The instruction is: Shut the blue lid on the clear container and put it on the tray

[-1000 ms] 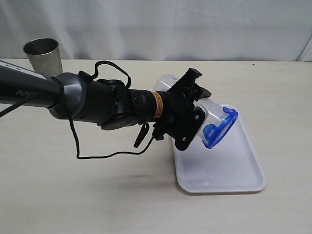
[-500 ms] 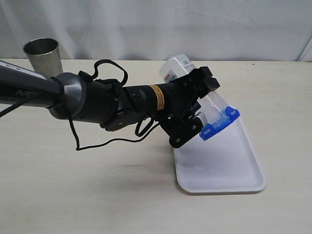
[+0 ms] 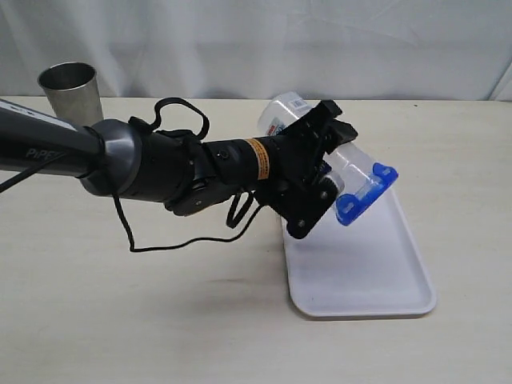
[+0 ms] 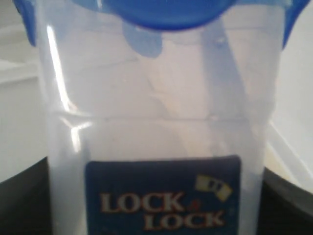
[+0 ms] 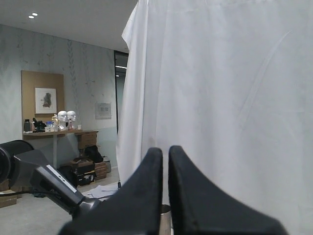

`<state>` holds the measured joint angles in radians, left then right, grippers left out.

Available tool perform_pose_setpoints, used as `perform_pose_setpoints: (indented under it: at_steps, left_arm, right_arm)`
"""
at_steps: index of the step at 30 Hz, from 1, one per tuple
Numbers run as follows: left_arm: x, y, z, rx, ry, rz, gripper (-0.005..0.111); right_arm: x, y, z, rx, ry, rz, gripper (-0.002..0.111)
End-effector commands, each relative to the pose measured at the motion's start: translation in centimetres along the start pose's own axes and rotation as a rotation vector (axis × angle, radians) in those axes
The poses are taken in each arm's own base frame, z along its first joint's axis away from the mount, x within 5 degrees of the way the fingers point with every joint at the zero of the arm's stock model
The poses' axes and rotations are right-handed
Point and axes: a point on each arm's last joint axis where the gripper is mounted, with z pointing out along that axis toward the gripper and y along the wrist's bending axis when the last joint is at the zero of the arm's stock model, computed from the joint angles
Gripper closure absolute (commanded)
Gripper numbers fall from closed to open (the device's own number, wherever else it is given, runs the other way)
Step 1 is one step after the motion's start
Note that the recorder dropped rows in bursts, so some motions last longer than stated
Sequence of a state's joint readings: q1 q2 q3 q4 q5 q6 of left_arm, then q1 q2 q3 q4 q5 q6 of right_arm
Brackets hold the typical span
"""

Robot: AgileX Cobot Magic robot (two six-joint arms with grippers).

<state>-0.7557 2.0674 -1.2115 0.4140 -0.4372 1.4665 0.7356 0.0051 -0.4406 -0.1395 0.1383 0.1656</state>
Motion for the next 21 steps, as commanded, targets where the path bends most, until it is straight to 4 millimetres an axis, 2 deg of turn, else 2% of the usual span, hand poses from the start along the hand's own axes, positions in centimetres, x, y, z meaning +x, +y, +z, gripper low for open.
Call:
perform_pose_setpoints:
  at_steps: [1,2,3,5,6,9,10,12,14,15,17,21]
  left_arm:
    - [-0.1,1.0,-0.2,-0.061,0.004,-0.537,0.107]
    - [-0.1,1.1,-0.2,-0.067,-0.001,-0.617,0.107]
    - [-0.2,1.2,-0.2,-0.078,-0.013,-0.824,0.107]
    - [-0.2,1.4,-0.2,-0.098,-0.039,-1.100,0.107]
    - [-0.2,1.5,-0.2,-0.101,-0.054,-1.146,0.107]
    - [-0.8,1.9,-0.3,-0.115,-0.136,-1.059,0.107]
    - [-1.3,1.9,-0.3,-0.100,-0.164,-0.928,0.107]
    - [-2.0,0.9,-0.2,-0.003,-0.168,-0.387,0.107]
    - [-1.6,-0.4,-0.2,0.104,-0.101,0.017,0.107]
    - [-1.5,-0.6,-0.2,0.126,-0.089,0.118,0.107]
    - [-1.2,-0.5,-0.2,0.112,-0.069,0.176,0.107]
    - [-1.1,0.2,-0.1,0.041,-0.051,0.127,0.107]
  right_arm:
    - [0.1,0.0,-0.1,0.003,0.001,0.002,0.104]
    - [0.1,0.0,-0.1,0.003,0.001,0.002,0.104]
    - [0.1,0.0,-0.1,0.003,0.001,0.002,0.104]
    - [0.1,0.0,-0.1,0.003,0.001,0.002,0.104]
    - [0.1,0.0,-0.1,0.003,0.001,0.002,0.104]
    - [0.2,0.0,-0.1,0.003,0.004,0.002,0.104]
    - [0.2,0.0,-0.1,0.003,0.004,0.002,0.104]
    - [0.2,0.0,-0.1,0.003,0.004,0.002,0.104]
    - [0.2,0.0,-0.1,0.004,0.008,0.002,0.104]
    - [0.2,0.0,-0.1,0.004,0.008,0.002,0.104]
    - [0.2,0.0,-0.1,0.004,0.008,0.002,0.104]
    - [0.2,0.0,-0.1,0.004,0.008,0.002,0.104]
